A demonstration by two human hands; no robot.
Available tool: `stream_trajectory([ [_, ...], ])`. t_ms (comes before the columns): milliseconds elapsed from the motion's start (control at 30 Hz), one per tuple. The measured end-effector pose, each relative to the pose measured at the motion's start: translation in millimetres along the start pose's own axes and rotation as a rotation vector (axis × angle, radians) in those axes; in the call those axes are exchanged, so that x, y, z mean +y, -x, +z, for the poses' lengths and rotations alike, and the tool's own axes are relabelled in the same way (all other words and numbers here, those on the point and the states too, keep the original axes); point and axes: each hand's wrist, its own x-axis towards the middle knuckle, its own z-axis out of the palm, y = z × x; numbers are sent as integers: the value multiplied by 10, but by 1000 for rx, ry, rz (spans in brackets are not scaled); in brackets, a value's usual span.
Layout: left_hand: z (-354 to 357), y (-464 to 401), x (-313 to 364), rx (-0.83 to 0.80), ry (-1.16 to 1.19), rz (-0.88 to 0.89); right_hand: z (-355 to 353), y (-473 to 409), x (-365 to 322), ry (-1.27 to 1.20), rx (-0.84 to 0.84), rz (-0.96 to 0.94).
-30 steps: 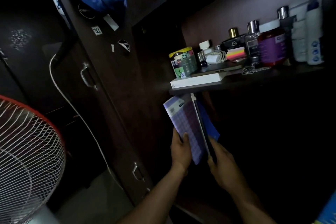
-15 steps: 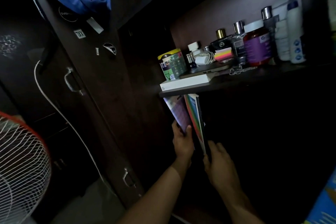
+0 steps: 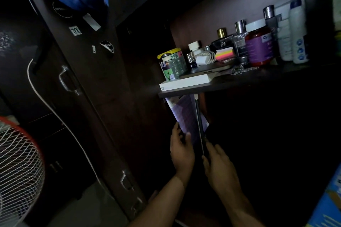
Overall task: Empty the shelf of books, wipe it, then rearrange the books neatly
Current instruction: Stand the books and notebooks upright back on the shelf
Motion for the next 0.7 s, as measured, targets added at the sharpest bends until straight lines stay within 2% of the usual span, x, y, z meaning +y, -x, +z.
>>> stream_trajectory([
  [33,-54,142,103,-36,52,23,2,3,1,17,-14,5],
  [133,-155,408,336,-299,96,82,32,1,22,-20,-25,-46],
  [200,-175,372,369,-329,68,150,64,-4,41,52,48,-159],
  [267,-210,279,352,-269,77,173,82,7,31,52,-4,-166],
  [333,-198,159,236,-163,63,172,78,8,53,-44,-157,-89],
  [367,-181,105,165,-111,64,142,63,6,64,21,-181,-91],
  [467,-35,-60,45,-11,61,51,78,-25,116,95,-182,-93],
  [700,310,-159,163,213,32,-27,89,-52,141,-57,-131,-59],
])
